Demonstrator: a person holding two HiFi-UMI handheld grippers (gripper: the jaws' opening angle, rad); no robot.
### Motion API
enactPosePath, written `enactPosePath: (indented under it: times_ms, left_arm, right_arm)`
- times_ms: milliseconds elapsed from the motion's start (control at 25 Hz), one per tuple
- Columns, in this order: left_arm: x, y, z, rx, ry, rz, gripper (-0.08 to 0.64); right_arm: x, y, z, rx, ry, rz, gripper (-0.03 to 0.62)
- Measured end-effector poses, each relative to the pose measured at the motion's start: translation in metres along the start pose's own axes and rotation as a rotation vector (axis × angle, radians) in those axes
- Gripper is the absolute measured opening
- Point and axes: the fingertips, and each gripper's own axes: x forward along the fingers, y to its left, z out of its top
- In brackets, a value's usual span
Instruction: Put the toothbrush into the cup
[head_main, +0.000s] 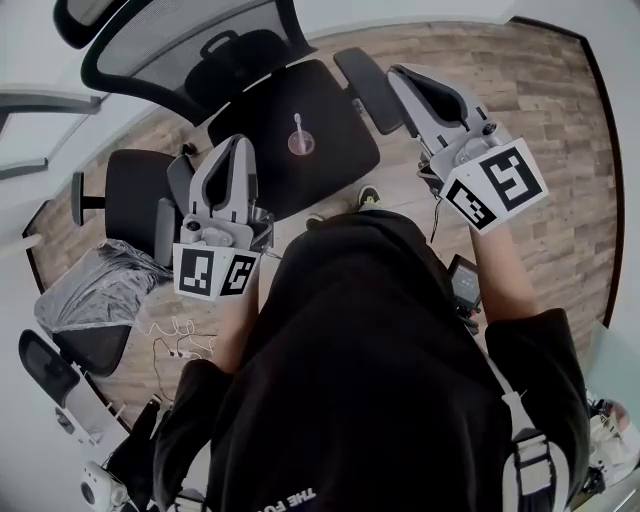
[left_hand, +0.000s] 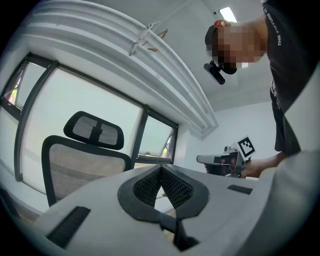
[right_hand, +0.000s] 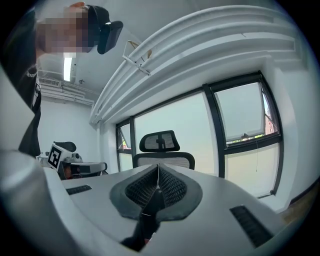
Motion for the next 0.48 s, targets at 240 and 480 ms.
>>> enactPosePath:
  times_ms: [240, 480]
  left_arm:
    - [0.004, -0.012, 0.006, 0.022, -0.009, -0.02, 0.021]
    - [-0.008, -0.013, 0.013, 0.014, -0.019, -0.029, 0.021]
  right_arm:
    - [-0.008, -0.007, 0.002, 0.005, -0.017, -0.003, 0.021]
    - [-0.008, 0.006, 0.005, 0.001, -0.015, -0.003, 0.021]
